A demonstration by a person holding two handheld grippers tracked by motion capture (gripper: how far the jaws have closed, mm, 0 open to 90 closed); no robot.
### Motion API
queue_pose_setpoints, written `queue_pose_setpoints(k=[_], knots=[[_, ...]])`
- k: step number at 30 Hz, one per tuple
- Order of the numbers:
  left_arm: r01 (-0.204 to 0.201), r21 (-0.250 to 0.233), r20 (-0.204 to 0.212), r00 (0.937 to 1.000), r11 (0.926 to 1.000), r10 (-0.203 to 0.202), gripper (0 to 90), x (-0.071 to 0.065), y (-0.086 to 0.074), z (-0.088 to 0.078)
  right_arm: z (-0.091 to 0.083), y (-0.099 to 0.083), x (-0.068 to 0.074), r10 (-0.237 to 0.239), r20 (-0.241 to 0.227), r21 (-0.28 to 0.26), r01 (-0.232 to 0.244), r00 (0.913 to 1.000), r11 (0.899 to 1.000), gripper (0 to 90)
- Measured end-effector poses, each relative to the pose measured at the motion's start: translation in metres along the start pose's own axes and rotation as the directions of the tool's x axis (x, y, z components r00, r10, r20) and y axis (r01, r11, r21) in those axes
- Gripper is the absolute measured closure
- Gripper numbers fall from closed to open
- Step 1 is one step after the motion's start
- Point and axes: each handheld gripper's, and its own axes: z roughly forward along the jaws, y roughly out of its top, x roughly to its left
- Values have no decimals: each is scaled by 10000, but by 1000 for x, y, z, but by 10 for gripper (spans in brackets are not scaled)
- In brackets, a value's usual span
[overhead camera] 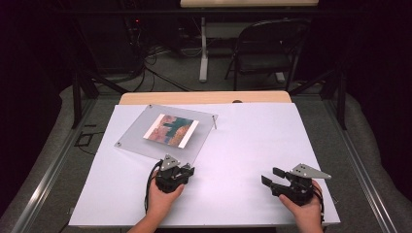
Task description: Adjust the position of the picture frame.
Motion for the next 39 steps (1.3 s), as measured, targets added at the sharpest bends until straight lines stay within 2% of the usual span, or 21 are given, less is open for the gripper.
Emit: queue_pose_setpoints(k=[4, 11, 13, 23, 28, 31, 36, 39], knots=[[-80, 94, -91, 9999, 9999, 80, 756, -1, 1, 4, 0, 0, 0, 33, -17, -12, -33, 10000, 10000, 392], [148, 236, -1, 9999, 9996, -148, 821, -1, 1, 8, 1, 0, 0, 75, -81, -38, -75, 9999, 10000, 393], [77, 286, -65, 10000, 9996, -75, 829, -1, 2, 8, 1, 0, 0, 44, -83, -34, -44, 10000, 10000, 392], [105, 183, 77, 9999, 9998, -106, 852, 1, 3, 5, 3, 1, 1, -42, -80, 11, 43, 10000, 10000, 395], [248, 242, 191, 9995, 9994, -253, 852, 2, 4, -1, 7, 3, 4, -84, -252, 155, 88, 9996, 9998, 407], [328, 265, 239, 9992, 9991, -335, 852, 4, 3, -6, 11, 8, 8, -354, -197, 207, 358, 9992, 9991, 419], [452, 265, 129, 9989, 9986, -456, 853, 10, -1, -24, 21, 17, 13, -586, -352, 219, 594, 9977, 9980, 458], [708, 173, 53, 9975, 9973, -709, 853, 14, -4, -35, 30, 26, 16, -529, -559, 139, 538, 9970, 9985, 471]])
